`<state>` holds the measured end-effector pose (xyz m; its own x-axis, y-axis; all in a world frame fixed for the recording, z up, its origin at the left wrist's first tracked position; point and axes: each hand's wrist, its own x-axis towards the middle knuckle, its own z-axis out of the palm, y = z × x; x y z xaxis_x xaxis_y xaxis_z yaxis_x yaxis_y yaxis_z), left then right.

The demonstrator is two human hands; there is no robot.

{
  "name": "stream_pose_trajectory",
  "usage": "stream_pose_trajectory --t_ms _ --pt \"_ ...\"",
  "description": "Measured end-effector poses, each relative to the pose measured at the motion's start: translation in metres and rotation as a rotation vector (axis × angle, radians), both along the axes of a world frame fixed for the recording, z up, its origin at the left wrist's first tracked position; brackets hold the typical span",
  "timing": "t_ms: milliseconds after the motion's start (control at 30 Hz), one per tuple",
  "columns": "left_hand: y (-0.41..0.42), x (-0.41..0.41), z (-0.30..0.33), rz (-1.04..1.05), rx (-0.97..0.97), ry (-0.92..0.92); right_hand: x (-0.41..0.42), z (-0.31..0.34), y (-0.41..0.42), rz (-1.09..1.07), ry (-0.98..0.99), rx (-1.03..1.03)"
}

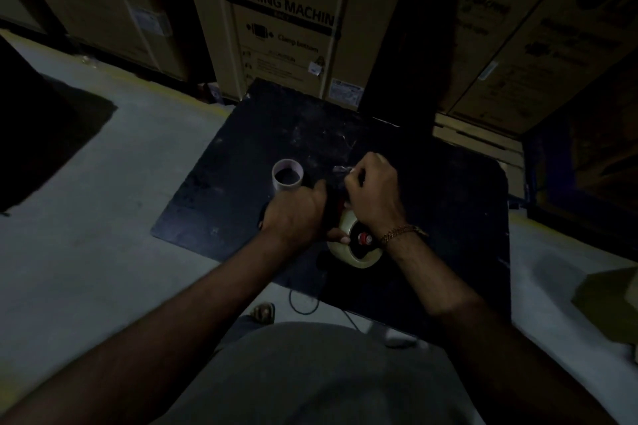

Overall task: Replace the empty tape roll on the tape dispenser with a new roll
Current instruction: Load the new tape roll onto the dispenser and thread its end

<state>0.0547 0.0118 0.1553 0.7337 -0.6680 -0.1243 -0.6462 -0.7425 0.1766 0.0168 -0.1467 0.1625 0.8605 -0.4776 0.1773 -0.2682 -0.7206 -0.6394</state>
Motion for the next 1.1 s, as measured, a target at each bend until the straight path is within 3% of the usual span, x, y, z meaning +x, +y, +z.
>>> stream_pose_trajectory --t_ms 167,367,700,1100 --pt "0.000 -0.002 -0.001 -0.003 0.018 -0.040 0.004 0.006 -0.006 0.002 0.070 0.001" --pt "0.007 -0.012 -0.006 -0.034 0.071 -0.012 0.007 0.013 -0.028 0.125 0.348 0.047" --pt "0.014 -0.015 -0.017 0.026 0.012 0.008 -0.001 -0.013 0.001 -0.103 0.130 0.231" --pt "0.014 -0.012 -0.008 0.009 0.018 -0.032 0.010 -0.011 0.007 -0.215 0.097 0.281"
